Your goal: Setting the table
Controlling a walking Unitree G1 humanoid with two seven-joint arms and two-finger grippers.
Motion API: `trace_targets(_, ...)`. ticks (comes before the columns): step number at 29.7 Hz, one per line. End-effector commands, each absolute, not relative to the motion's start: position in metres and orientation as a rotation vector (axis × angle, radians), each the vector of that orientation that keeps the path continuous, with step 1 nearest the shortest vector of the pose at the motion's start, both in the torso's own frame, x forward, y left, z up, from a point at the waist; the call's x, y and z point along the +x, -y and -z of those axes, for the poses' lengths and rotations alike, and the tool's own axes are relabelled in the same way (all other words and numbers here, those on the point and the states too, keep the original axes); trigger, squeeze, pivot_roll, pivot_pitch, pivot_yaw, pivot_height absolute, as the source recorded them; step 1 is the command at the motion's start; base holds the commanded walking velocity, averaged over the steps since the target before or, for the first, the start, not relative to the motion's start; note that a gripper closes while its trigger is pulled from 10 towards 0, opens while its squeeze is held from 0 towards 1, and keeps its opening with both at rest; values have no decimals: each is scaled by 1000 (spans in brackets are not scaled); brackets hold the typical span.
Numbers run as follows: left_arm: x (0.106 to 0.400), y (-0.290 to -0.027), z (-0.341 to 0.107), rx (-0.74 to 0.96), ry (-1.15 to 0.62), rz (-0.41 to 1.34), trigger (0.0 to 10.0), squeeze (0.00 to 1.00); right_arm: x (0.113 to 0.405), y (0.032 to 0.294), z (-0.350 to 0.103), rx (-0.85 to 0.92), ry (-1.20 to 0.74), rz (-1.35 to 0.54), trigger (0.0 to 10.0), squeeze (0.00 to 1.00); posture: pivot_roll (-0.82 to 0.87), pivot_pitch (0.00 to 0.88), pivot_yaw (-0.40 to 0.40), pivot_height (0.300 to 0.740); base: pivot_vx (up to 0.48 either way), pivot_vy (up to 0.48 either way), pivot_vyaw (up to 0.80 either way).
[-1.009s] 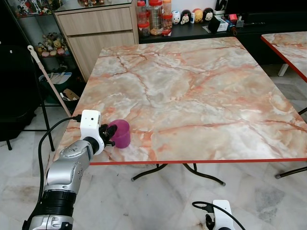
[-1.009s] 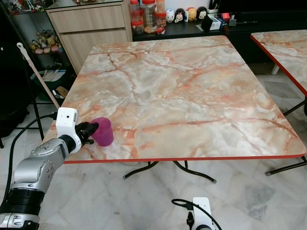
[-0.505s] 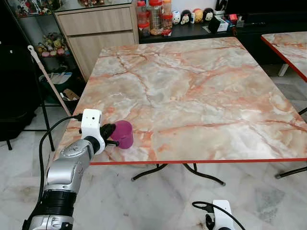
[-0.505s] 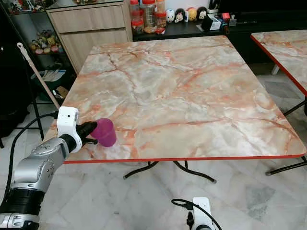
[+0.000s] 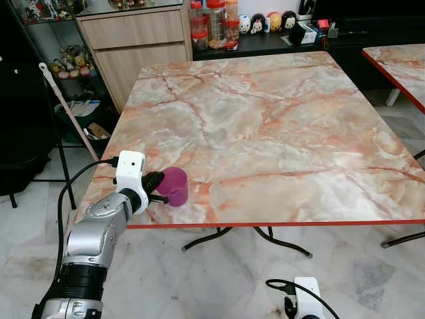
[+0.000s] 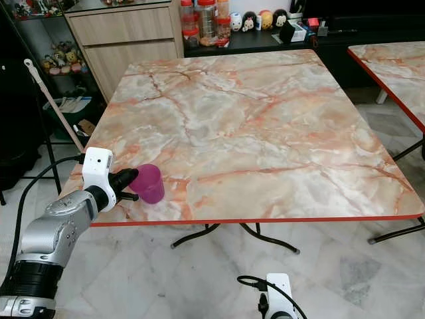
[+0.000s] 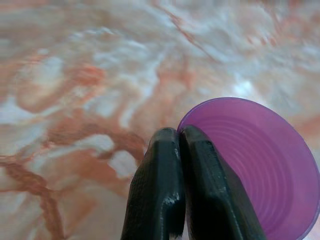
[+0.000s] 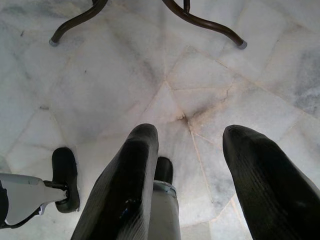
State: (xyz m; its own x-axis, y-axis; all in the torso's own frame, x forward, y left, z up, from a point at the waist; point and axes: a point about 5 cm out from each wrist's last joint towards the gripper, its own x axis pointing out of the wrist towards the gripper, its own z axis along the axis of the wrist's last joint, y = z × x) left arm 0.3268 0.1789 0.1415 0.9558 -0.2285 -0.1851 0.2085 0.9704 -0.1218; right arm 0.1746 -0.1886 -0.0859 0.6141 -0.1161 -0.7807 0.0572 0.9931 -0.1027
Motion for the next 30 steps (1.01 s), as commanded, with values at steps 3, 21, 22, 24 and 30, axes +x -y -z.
trace_targets(3,332,-197,-162,-212,-8,50,9882,0,174,187,86,-58,-907,102,10000,0,60,32,77,740,0,0,0)
trace_targets(21,332,-183,-170,-226,292,-159,10000,0,188,188,79,-77,-863,63,10000,0,44,32,41,740,0,-186,0)
trace_targets(22,333,-183,-171,-224,299,-162,10000,0,188,188,79,-79,-863,62,10000,0,41,32,41,740,0,-480,0)
trace_targets(24,333,-186,-172,-220,308,-166,10000,0,188,190,79,-78,-863,71,10000,0,40,31,42,740,0,-480,0)
trace_targets(30,333,-191,-170,-208,316,-181,10000,0,187,192,80,-57,-868,93,10000,0,39,33,47,740,0,-480,-200)
